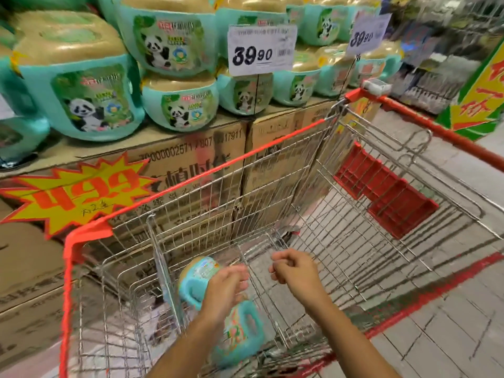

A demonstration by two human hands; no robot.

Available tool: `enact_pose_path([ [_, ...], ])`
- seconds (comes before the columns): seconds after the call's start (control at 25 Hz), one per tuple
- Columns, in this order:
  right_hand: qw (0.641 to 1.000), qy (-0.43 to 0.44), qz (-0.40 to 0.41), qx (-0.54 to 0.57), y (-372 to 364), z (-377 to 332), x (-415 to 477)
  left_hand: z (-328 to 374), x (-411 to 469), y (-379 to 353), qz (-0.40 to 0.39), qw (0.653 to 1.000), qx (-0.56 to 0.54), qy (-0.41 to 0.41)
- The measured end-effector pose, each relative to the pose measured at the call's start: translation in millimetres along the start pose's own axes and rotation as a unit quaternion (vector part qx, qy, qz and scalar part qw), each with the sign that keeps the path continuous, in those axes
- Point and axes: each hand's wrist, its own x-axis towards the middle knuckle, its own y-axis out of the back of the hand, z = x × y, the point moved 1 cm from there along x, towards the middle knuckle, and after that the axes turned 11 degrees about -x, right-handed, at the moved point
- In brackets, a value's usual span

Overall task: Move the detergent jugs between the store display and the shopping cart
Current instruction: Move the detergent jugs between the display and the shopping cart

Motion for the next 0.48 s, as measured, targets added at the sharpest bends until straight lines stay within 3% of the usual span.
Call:
enact_pose_path([
  [0.28,0.971,-0.009,-0.163,-0.175,-15.8,42.3,122.1,-42.9,94.3,-22.3,0.181,0.977,-0.078,0.079],
  [0.48,0.937,-0.046,-0.252,-0.239,-48.6,88.8,156.2,-91.4,129.4,7.8,0.296,0.947,-0.032,0.117],
])
